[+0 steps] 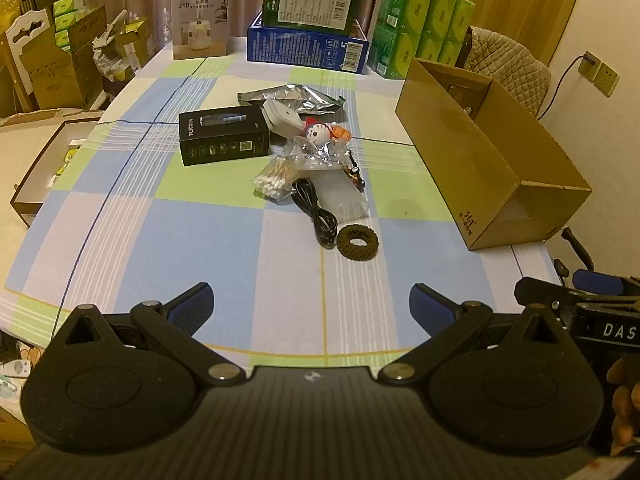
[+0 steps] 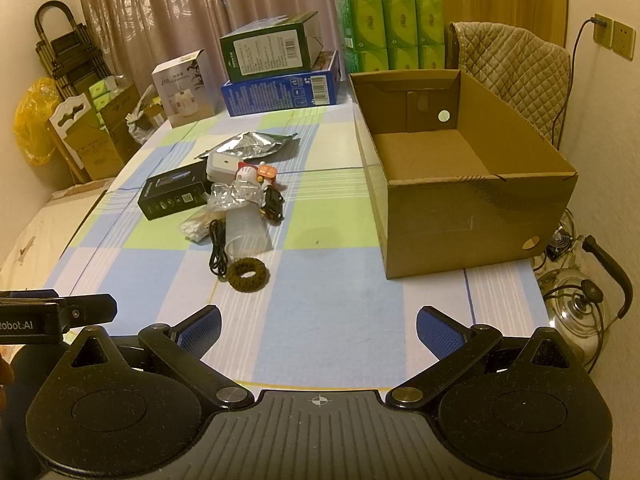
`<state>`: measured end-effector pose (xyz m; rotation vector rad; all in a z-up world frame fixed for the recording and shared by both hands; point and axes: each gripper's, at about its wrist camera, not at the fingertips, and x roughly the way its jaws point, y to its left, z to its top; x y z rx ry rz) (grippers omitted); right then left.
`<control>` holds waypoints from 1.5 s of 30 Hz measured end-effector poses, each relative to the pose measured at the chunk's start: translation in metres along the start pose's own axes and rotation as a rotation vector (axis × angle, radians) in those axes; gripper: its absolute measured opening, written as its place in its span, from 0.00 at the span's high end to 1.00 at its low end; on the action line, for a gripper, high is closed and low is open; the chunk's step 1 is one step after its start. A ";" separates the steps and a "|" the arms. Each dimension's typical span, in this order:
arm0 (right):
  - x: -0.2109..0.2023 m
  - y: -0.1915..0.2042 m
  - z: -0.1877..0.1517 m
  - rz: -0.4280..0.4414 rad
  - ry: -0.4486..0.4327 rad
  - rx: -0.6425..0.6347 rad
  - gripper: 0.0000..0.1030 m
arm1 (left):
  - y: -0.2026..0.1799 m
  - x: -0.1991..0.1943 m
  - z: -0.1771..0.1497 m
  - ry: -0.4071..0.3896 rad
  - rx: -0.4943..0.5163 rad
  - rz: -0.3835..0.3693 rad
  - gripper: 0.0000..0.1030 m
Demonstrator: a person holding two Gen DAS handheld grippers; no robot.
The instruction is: Organize objects
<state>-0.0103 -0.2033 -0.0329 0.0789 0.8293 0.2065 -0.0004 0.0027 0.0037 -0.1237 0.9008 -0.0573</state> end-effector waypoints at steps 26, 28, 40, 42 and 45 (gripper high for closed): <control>0.002 0.002 0.002 0.002 0.003 -0.003 0.02 | -0.002 -0.001 0.005 -0.006 0.006 -0.004 0.01; 0.002 0.002 0.002 0.003 0.003 -0.002 0.02 | -0.002 -0.001 0.005 -0.006 0.007 -0.004 0.01; 0.007 0.007 0.004 0.007 0.012 -0.011 0.02 | -0.001 0.000 0.005 -0.006 0.008 -0.007 0.01; 0.006 0.007 0.004 0.006 0.012 -0.011 0.02 | -0.001 -0.001 0.005 -0.005 0.007 -0.007 0.01; 0.006 0.006 0.004 0.006 0.012 -0.011 0.02 | 0.000 0.000 0.005 -0.005 0.005 -0.007 0.01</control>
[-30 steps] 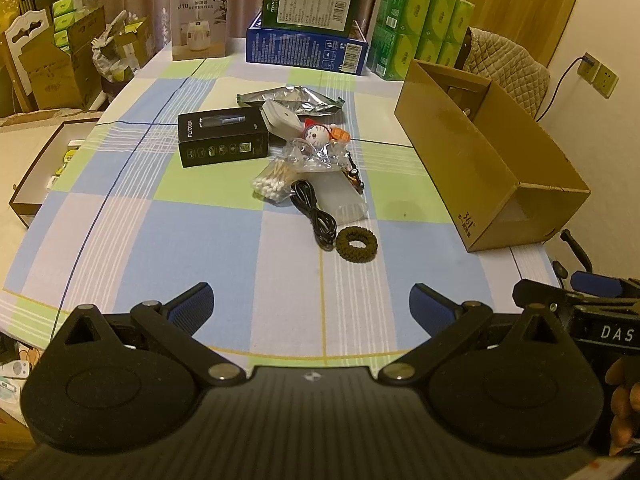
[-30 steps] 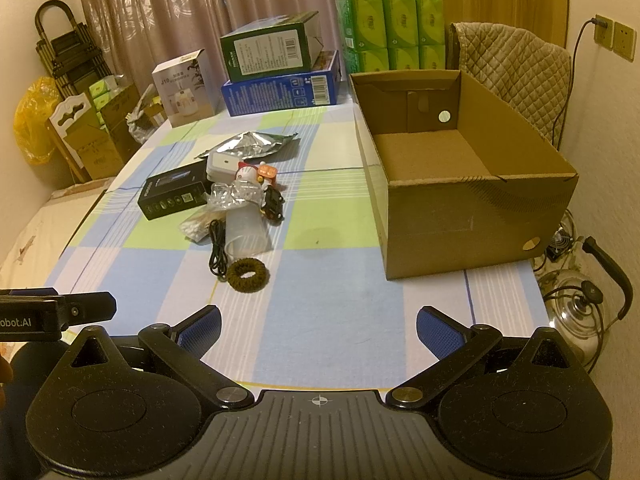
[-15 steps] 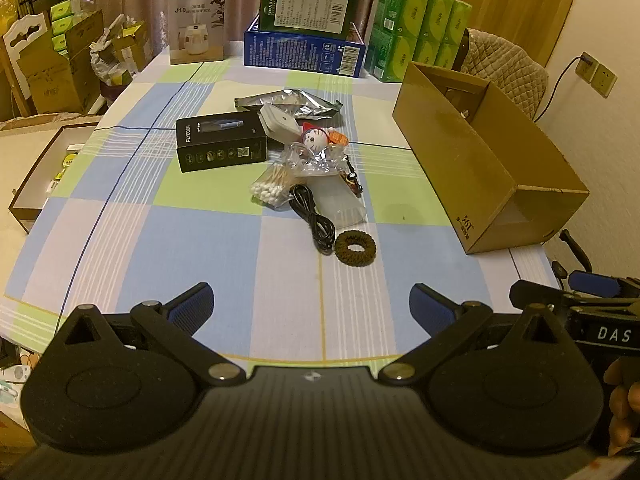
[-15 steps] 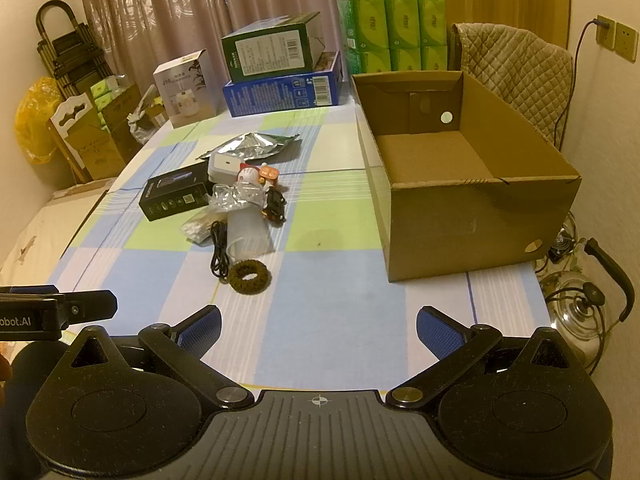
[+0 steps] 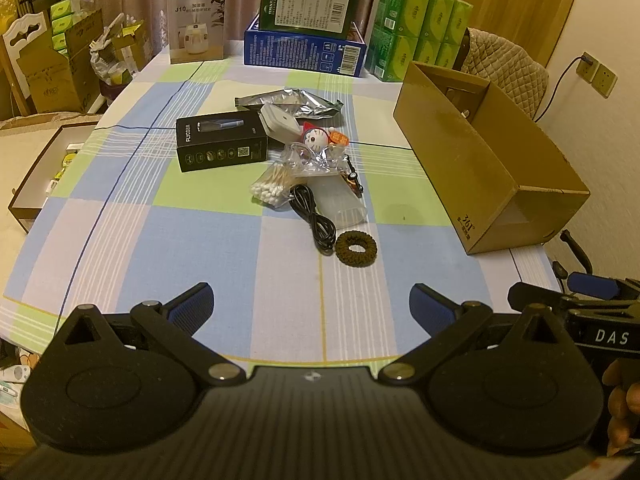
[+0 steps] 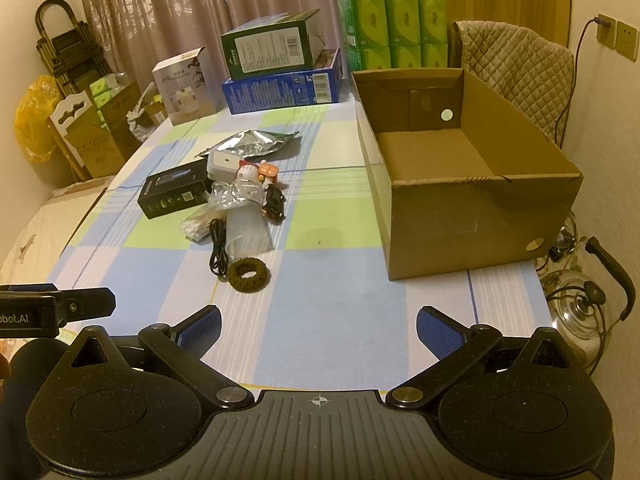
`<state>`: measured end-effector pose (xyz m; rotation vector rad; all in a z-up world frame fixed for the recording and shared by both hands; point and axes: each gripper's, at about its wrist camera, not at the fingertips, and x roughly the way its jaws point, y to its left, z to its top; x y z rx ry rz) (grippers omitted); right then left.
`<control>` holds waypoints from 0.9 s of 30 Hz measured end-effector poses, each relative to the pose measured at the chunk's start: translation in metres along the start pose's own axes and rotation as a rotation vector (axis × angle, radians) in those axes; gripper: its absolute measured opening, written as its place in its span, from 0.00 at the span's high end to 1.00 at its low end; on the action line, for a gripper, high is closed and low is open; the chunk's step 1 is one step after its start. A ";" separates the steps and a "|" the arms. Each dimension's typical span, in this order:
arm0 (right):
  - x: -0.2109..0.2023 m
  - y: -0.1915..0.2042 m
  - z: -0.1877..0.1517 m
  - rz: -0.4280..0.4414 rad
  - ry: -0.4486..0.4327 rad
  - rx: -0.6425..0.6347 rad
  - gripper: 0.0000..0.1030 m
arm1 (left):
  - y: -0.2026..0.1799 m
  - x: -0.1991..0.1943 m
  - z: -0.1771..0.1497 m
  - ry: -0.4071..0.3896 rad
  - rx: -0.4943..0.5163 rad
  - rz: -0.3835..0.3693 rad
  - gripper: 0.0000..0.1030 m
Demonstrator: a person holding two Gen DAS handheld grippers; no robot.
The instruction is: Organize objects
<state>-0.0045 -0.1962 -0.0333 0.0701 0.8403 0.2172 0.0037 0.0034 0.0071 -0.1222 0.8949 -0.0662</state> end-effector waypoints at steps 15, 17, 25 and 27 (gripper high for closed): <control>0.004 -0.004 -0.006 0.005 0.009 0.000 0.02 | 0.004 0.004 -0.003 0.005 -0.007 -0.005 0.01; 0.005 -0.004 -0.006 0.004 0.011 -0.002 0.02 | 0.005 0.005 -0.003 0.003 -0.007 -0.008 0.01; 0.008 -0.004 -0.006 0.005 0.025 -0.006 0.02 | 0.008 0.006 -0.002 0.006 -0.011 -0.008 0.01; 0.009 -0.003 -0.004 0.005 0.027 -0.011 0.02 | 0.008 0.006 -0.002 0.006 -0.013 -0.009 0.01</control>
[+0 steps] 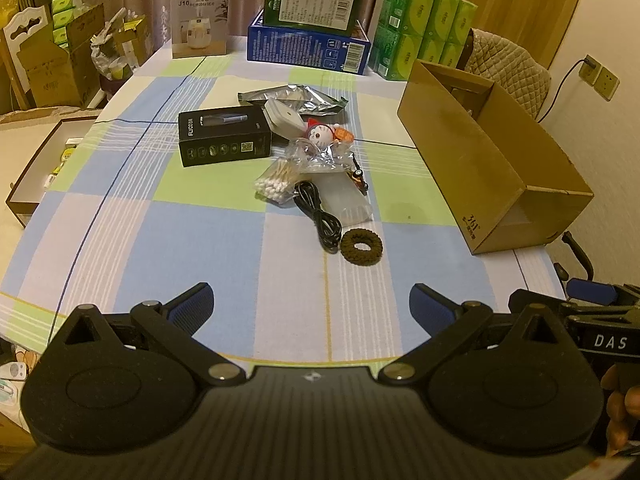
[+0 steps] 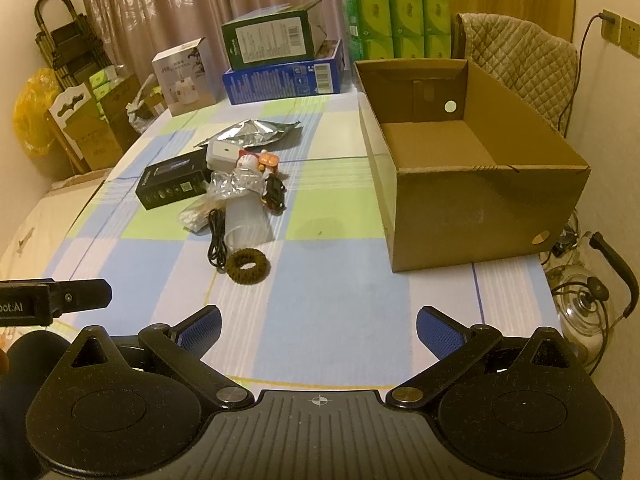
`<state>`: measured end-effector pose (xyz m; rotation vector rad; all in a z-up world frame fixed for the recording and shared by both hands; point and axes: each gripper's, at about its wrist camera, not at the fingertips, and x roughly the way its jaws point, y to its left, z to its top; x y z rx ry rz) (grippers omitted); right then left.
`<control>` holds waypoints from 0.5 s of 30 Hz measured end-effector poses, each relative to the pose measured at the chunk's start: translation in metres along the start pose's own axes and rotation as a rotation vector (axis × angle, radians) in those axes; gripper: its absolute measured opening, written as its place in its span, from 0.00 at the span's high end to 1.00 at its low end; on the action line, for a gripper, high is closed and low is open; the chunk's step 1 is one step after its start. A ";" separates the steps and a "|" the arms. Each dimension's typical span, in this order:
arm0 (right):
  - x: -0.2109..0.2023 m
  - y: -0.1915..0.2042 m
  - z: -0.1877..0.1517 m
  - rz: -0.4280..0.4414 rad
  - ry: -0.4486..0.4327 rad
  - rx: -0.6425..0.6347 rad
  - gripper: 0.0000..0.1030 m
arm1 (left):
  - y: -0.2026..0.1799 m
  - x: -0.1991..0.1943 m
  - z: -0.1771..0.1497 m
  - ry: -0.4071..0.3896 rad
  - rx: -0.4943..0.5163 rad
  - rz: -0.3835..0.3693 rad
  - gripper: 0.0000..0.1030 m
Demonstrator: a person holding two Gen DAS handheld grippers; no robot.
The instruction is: Organize objects
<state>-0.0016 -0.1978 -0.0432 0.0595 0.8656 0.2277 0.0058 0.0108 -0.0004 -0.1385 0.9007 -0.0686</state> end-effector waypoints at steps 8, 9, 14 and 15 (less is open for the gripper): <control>0.014 0.008 0.004 0.033 0.006 -0.042 0.02 | 0.018 0.010 0.009 0.009 -0.048 -0.021 0.01; 0.017 0.009 0.005 0.046 0.004 -0.050 0.02 | 0.021 0.013 0.011 0.010 -0.054 -0.017 0.01; 0.039 0.022 0.013 0.095 0.004 -0.106 0.02 | 0.037 0.026 0.018 0.003 -0.086 -0.001 0.01; 0.045 0.025 0.014 0.107 0.005 -0.121 0.02 | 0.039 0.029 0.020 -0.002 -0.089 0.004 0.01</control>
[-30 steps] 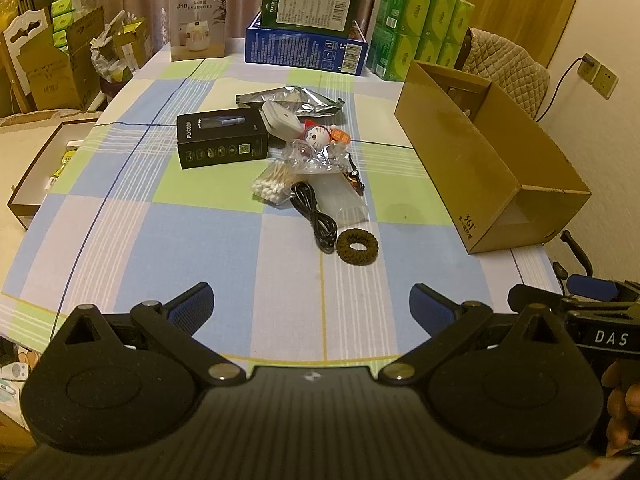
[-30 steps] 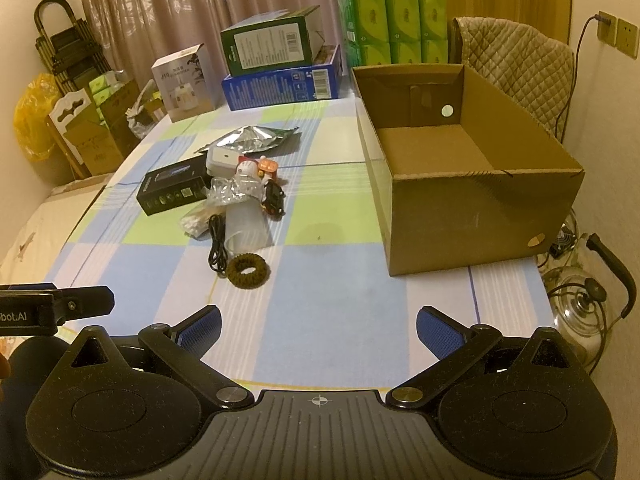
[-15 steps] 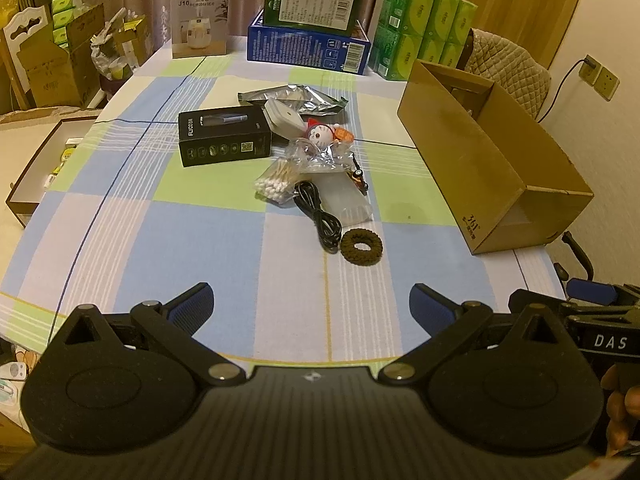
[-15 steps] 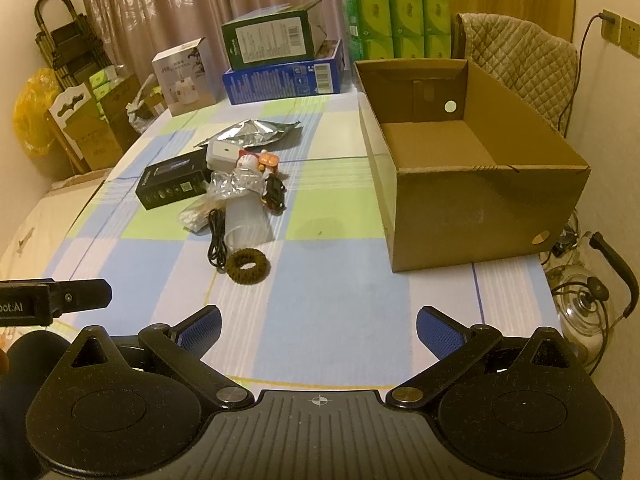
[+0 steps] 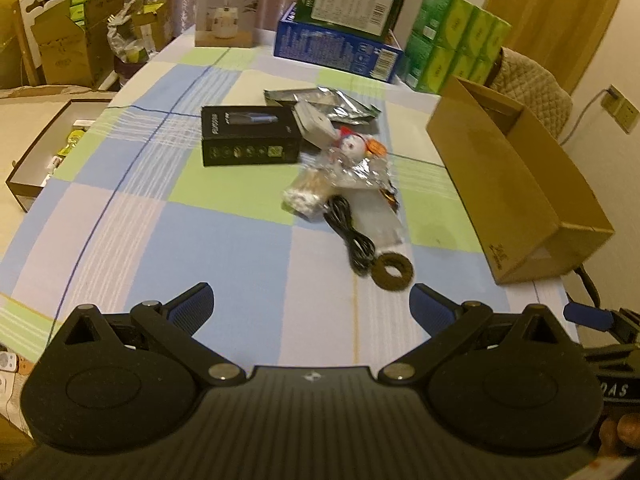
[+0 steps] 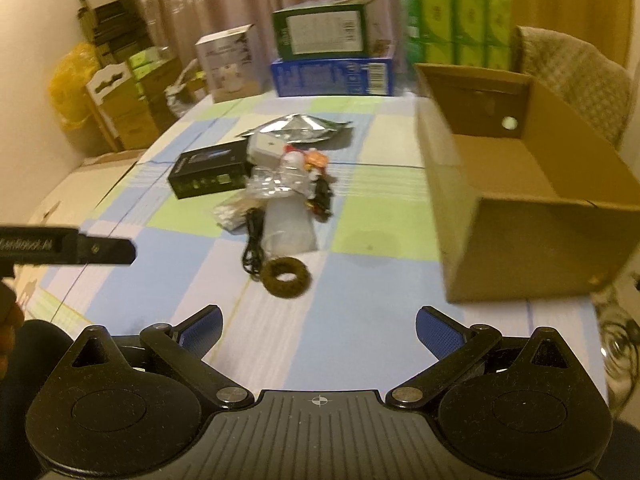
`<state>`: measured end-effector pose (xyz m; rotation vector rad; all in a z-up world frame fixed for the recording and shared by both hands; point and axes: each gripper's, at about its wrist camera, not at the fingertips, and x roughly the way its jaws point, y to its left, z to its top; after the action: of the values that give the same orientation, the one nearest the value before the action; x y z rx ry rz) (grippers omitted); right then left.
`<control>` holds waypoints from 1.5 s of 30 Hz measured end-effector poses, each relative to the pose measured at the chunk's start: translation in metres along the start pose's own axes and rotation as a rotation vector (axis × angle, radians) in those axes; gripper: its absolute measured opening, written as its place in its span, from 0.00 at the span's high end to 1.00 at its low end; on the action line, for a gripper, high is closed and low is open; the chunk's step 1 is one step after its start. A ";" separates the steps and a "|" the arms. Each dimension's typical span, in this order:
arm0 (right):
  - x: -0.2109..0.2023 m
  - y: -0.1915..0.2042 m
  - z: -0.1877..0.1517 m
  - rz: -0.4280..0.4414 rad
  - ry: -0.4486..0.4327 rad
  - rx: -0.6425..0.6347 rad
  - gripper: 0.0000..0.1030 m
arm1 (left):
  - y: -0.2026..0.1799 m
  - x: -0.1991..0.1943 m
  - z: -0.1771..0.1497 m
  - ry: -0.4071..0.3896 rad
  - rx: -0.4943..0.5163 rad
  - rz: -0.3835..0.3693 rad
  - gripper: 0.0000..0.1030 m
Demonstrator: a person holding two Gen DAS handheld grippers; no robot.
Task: Organize objects
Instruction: 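Grasp the brown fuzzy hair tie with the right gripper while the left gripper grasps the black cable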
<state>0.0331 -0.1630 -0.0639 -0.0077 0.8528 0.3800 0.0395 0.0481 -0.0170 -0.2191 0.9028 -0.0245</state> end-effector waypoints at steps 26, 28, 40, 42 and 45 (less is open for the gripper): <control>0.144 0.017 0.015 0.082 0.107 -0.208 0.58 | 0.019 0.101 0.040 0.089 0.014 0.012 0.01; 0.145 0.020 0.014 0.070 0.096 -0.233 0.64 | 0.020 0.104 0.041 0.092 0.015 0.014 0.01; 0.123 -0.013 0.016 -0.090 0.034 -0.097 0.85 | 0.002 0.120 0.037 0.127 0.040 -0.055 0.05; 0.121 -0.019 0.017 -0.101 0.028 -0.076 0.85 | -0.005 0.127 0.036 0.136 0.049 -0.074 0.14; 0.120 -0.026 0.018 -0.106 0.028 -0.048 0.85 | -0.015 0.136 0.037 0.137 0.054 -0.101 0.21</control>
<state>0.1259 -0.1452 -0.1435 -0.1023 0.8672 0.3013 0.1541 0.0249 -0.0977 -0.2143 1.0261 -0.1586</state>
